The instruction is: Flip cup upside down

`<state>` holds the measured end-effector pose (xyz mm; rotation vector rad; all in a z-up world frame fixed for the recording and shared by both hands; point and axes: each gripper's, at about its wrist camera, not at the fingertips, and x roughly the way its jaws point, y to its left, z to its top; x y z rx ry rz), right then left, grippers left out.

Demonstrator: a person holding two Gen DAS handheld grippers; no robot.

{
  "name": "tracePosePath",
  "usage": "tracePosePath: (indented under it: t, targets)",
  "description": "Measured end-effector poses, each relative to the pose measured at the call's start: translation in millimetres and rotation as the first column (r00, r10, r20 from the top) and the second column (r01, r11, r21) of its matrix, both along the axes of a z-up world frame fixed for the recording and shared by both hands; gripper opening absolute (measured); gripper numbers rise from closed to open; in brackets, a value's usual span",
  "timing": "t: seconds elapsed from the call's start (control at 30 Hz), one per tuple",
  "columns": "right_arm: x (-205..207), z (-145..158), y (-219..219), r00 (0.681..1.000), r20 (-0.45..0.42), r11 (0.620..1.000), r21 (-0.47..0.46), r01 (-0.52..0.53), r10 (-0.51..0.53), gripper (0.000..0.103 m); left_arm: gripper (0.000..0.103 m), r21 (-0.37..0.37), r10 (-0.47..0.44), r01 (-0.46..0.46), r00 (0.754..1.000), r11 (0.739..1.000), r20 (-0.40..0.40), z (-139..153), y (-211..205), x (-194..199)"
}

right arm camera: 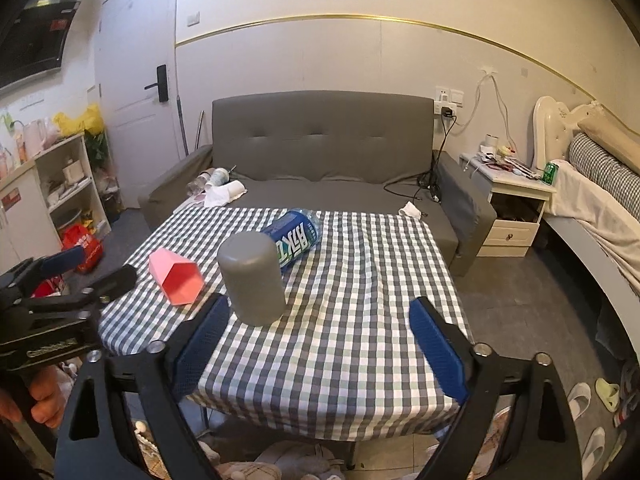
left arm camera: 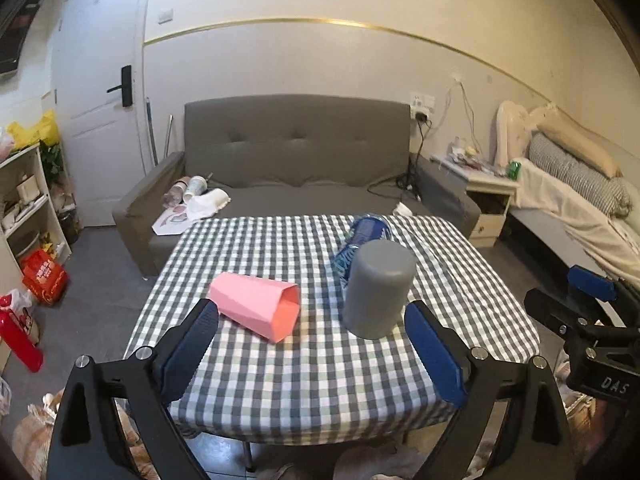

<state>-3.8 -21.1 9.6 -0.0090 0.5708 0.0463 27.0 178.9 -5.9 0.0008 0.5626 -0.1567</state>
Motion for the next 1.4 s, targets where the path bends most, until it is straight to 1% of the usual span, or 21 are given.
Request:
tracePosePath:
  t: [0.1,0.2,0.27,0.37,0.77,1.03,1.23,1.4]
  targets:
    - [2,-5,0,1.000,-0.008,1.000,-0.004,0.008,-0.008,0.097,0.099,0.006,0.011,-0.011,1.000,1.000,0.004,-4,4,-1]
    - [4,-10,-1,1.000,-0.019,1.000,-0.010,0.019,-0.019,0.099,0.103,-0.004,0.012,-0.012,1.000,1.000,-0.016,-9,5,0]
    - [5,-11,-3,0.999,-0.024,1.000,-0.010,0.025,-0.026,0.102,0.103,-0.008,0.010,-0.010,1.000,1.000,-0.012,-10,5,0]
    - [5,-12,-4,0.999,-0.021,1.000,-0.007,0.029,-0.030,0.103,0.103,0.001,0.013,-0.013,1.000,1.000,-0.007,-10,6,-1]
    - [5,-14,-2,1.000,-0.027,1.000,-0.017,0.014,-0.015,0.103,0.103,0.005,0.022,-0.022,1.000,1.000,-0.022,-12,5,-1]
    - [4,-13,-1,0.999,-0.028,1.000,-0.020,0.016,-0.016,0.103,0.103,0.014,0.022,-0.022,1.000,1.000,-0.020,-11,5,-2]
    - [3,-13,-1,0.999,-0.031,1.000,-0.023,0.015,-0.016,0.103,0.103,0.000,0.038,-0.038,0.999,0.999,-0.011,-10,9,-3]
    - [4,-13,-1,0.999,-0.034,1.000,-0.026,0.015,-0.016,0.103,0.103,0.004,0.047,-0.047,0.999,0.999,-0.011,-11,8,-3]
